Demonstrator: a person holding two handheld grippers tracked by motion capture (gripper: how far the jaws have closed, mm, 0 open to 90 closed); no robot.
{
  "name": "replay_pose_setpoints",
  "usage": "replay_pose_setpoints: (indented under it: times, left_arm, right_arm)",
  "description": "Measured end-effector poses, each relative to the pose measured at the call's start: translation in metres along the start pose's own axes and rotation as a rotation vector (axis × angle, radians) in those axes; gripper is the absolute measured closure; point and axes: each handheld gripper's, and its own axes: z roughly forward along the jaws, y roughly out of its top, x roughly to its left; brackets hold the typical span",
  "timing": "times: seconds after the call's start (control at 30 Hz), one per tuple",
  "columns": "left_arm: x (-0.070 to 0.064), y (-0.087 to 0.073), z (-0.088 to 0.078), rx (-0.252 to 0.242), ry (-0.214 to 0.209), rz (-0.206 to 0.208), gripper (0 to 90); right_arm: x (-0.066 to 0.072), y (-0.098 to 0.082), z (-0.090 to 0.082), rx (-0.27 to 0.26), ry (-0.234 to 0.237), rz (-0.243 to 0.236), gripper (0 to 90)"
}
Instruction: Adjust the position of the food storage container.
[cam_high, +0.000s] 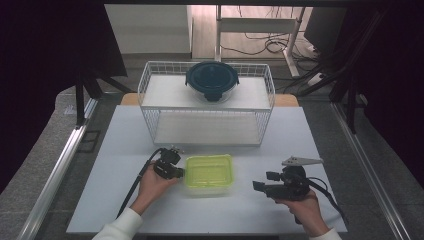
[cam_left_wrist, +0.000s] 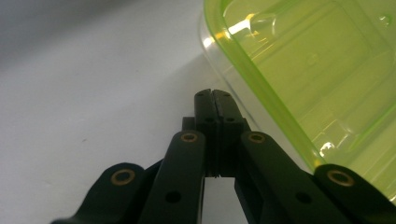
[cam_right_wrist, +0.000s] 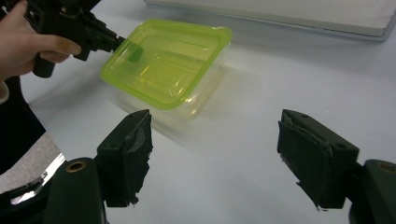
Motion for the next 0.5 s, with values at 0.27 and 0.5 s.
replay_pose_setpoints:
  times: [0.27,0.5]
  left_arm:
    - [-0.005,-0.02,-0.045,-0.098,-0.014,0.018,90.0]
    - [-0.009,-0.031,-0.078,-0.25,-0.028,-0.028,44.3]
  right_arm:
    - [0.002,-0.003,0.004,0.019,-0.018,-0.032,22.5]
    - [0.002,-0.003,0.007,0.022,-0.015,-0.037,22.3]
